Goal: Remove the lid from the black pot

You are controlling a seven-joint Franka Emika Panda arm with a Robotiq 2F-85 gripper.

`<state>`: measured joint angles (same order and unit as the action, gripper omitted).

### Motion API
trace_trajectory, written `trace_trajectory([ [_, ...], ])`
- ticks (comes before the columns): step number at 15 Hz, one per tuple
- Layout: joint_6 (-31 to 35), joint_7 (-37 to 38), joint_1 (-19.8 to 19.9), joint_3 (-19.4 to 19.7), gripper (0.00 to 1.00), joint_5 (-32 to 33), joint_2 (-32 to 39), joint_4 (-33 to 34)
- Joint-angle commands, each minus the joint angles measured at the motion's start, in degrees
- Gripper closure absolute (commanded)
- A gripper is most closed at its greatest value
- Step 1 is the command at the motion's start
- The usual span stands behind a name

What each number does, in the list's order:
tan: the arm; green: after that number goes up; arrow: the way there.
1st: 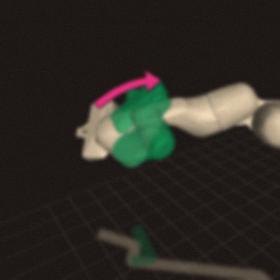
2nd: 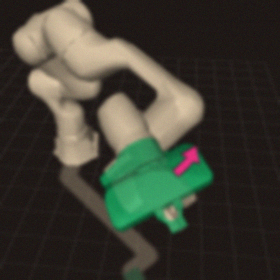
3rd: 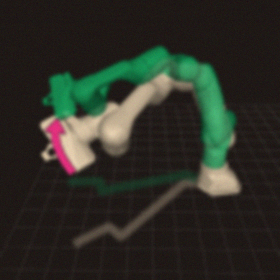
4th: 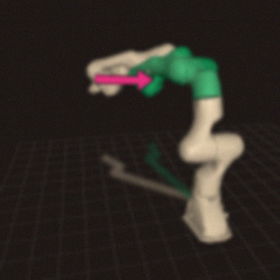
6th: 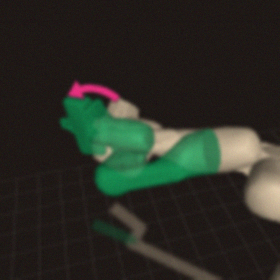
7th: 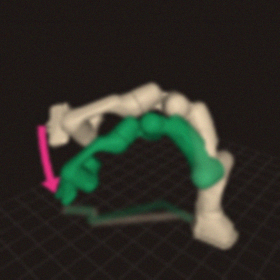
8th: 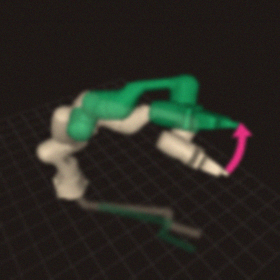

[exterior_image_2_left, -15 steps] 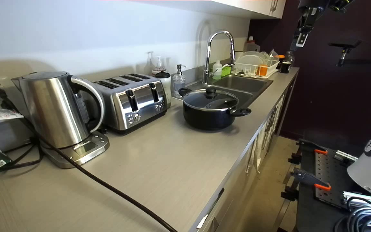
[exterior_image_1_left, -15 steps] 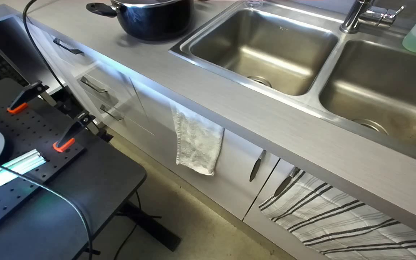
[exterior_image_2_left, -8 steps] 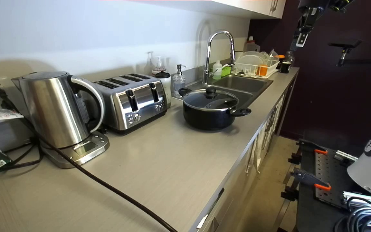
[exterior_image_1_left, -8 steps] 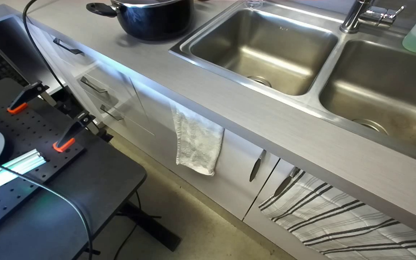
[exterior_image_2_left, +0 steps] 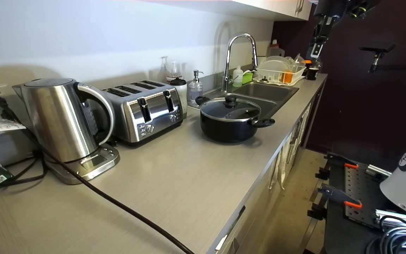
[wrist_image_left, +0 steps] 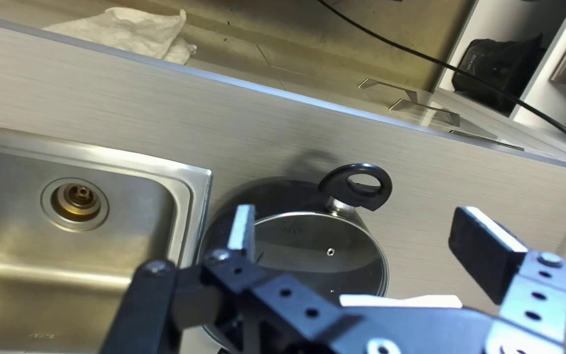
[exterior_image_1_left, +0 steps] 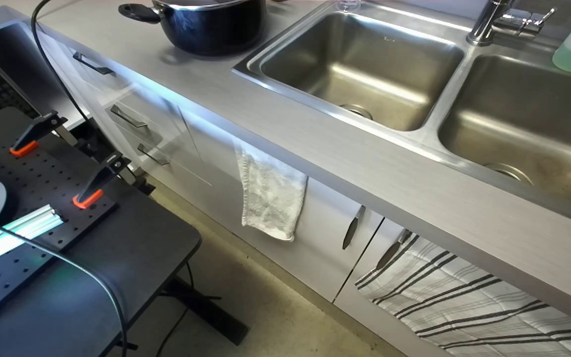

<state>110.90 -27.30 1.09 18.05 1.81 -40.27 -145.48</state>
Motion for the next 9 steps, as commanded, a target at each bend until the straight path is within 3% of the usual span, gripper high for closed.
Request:
trace_trajectory([
  [1,6.73,-0.47,-0.97,-2.06,0.0,0.05,6.01,0.38],
  [9,17.44,-1.92,-3.91,-4.9,0.0,-1.72,20.16,3.9],
])
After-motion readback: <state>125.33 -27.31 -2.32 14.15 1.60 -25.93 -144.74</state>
